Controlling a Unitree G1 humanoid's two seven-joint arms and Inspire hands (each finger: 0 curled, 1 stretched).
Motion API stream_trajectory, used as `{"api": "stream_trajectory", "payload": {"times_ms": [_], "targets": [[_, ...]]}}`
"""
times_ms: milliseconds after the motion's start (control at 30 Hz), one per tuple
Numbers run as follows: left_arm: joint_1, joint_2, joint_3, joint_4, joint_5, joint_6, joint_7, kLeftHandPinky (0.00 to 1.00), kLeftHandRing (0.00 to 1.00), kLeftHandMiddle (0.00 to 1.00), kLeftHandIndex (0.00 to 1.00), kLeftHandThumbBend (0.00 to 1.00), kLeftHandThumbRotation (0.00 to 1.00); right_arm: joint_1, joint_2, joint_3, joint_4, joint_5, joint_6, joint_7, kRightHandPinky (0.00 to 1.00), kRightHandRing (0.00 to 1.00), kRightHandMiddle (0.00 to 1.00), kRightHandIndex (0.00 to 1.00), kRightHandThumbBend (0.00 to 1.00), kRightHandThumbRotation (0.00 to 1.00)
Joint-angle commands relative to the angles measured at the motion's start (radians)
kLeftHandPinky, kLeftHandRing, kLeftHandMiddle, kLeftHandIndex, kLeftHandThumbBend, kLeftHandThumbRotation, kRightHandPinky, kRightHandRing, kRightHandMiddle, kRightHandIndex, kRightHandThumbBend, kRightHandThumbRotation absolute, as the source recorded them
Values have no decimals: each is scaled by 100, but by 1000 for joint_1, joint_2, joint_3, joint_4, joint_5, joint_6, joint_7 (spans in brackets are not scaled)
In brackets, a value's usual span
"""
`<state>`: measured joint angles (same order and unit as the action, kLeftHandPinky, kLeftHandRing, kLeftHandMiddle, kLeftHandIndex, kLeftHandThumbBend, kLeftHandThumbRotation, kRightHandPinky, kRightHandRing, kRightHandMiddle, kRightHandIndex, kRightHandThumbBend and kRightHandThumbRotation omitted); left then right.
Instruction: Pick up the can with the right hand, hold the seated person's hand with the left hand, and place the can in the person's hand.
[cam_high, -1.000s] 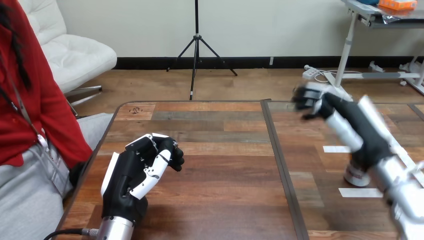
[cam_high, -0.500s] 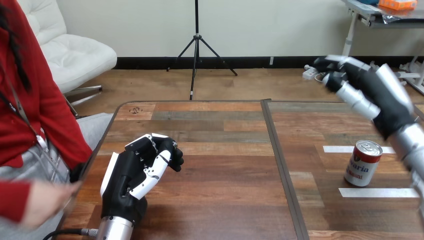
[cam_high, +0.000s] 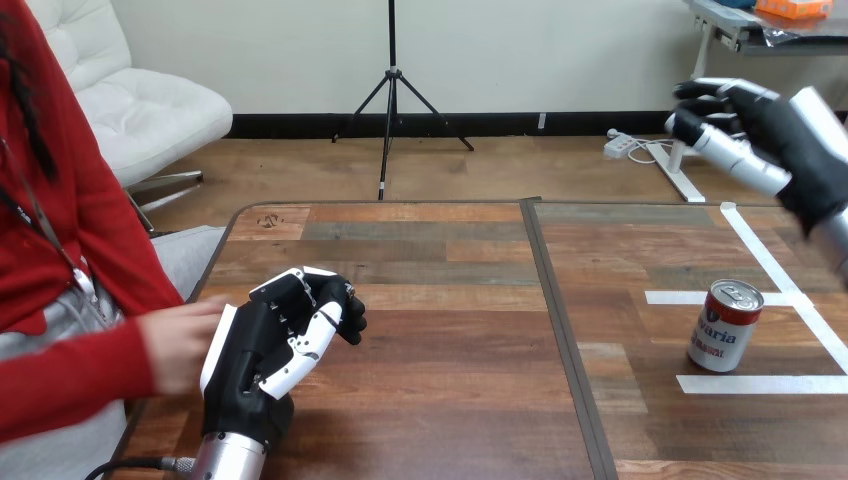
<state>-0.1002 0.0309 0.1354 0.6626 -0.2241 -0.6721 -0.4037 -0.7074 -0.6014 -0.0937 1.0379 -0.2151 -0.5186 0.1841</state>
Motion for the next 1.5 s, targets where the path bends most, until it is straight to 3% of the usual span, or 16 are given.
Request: {"api": "stream_trajectory", "payload": {"times_ms": [0,500,733,867,1033,1133,1300,1467], "targets": [[-67,13,-8,-18,6,-8,-11,39,45,46,44,26,17,-167,-70,27,52,-38,54,-41,69,79,83,82,85,76],[-66,11,-5,-20,-2,-1,-18,38,44,46,44,28,13,-191,-116,107,97,-143,157,-92,71,82,86,85,99,63],[-65,15,-5,-22,7,0,-12,38,44,46,44,28,12,-194,-113,112,132,-139,211,-79,73,85,87,86,100,55],[-65,16,-5,-23,10,0,-8,38,45,46,44,29,12,-196,-112,114,149,-135,248,-62,65,84,87,88,100,51],[-64,15,-5,-26,2,5,-14,38,45,46,44,29,11,-194,-111,121,166,-136,283,-50,63,85,89,89,100,50],[-64,15,-5,-28,0,8,-14,38,44,46,44,30,10,-190,-111,127,175,-138,297,-52,63,85,89,89,100,50],[-66,14,-4,-25,-10,8,-25,38,44,46,44,30,8,-179,-108,131,191,-131,299,-52,71,89,92,90,100,49],[-68,14,-3,-23,-6,8,-20,38,44,46,44,31,8,-162,-110,154,203,-154,286,-84,74,92,94,89,100,51]]}}
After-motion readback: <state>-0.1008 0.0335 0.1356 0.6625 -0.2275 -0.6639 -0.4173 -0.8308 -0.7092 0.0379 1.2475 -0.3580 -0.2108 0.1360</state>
